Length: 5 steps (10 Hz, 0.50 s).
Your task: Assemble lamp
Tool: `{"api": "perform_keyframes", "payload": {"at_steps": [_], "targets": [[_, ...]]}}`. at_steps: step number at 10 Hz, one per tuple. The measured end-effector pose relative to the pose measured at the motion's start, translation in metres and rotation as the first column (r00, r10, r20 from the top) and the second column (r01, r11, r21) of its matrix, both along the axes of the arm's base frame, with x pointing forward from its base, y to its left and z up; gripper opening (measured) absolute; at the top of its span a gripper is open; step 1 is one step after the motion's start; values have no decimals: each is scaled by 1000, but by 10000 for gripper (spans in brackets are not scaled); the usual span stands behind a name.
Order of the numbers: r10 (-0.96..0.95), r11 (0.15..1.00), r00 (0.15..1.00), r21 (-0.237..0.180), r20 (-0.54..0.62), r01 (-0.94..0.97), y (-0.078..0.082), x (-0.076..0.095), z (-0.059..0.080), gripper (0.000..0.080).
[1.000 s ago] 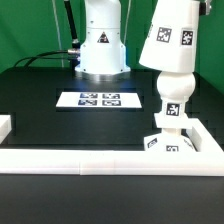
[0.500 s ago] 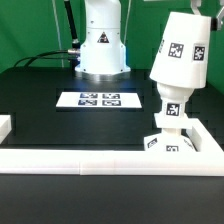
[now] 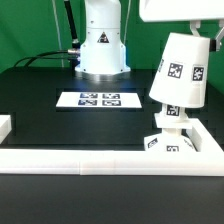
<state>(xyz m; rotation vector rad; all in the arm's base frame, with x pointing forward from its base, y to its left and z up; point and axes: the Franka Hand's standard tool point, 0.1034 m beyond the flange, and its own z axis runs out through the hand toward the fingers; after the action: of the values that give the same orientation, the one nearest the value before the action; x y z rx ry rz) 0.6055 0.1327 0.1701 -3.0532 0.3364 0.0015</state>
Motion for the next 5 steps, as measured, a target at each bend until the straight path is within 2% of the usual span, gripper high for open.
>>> {"api": "perform_keyframes", "payload": {"at_steps": [5], "targets": [[-3,1000,1000,-7,2,3,-3,0,-16,45]]}}
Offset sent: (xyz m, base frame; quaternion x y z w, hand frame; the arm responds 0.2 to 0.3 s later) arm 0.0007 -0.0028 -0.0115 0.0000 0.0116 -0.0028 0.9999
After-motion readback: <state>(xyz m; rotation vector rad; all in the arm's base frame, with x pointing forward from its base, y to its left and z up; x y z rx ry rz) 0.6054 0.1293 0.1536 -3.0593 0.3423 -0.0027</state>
